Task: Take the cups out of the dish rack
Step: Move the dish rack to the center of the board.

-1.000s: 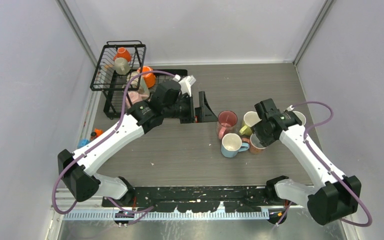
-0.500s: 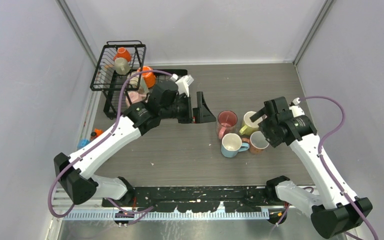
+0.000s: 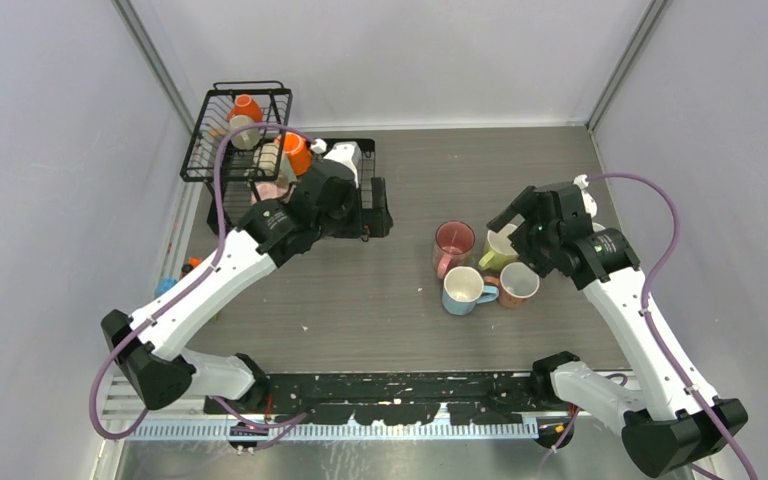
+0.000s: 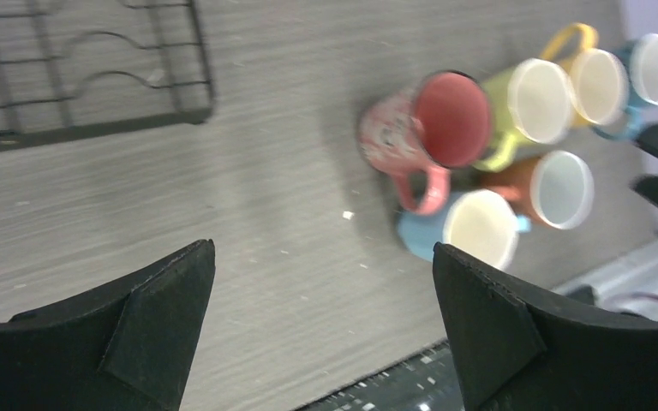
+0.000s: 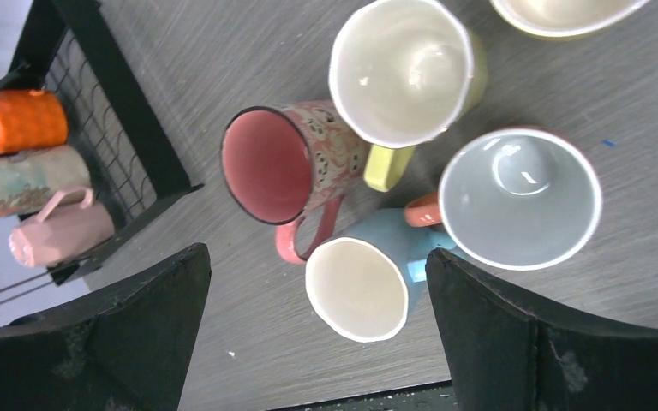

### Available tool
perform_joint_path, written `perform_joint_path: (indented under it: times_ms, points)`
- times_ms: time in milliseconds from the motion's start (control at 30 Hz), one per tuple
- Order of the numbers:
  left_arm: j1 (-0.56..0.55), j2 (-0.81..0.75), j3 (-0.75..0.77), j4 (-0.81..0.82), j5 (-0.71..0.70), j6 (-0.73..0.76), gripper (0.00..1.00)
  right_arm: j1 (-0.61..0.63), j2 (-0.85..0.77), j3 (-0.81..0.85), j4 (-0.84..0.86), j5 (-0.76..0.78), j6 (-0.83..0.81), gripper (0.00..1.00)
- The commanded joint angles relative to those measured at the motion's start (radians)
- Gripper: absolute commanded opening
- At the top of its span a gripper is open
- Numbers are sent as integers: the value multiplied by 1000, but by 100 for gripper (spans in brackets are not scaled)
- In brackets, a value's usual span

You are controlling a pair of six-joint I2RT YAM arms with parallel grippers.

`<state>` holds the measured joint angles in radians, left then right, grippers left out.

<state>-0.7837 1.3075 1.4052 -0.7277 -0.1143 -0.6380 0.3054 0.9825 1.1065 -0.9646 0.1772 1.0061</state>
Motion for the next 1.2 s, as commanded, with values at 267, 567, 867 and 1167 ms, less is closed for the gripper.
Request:
perform_joint_path:
  times_ms: [267, 567, 867, 1167]
  points:
    - [8, 274, 127, -24, -594, 118, 100, -2, 21, 14, 164, -163, -103, 100]
    - [129, 512, 261, 14, -542, 131, 100, -2, 0, -9, 174, -218, -119, 100]
    - [210, 710, 397, -28, -458, 135, 100, -3, -20, -21, 165, -228, -130, 100]
    - [220, 794, 421, -62, -378, 139, 100, -2, -23, -40, 171, -239, -133, 100]
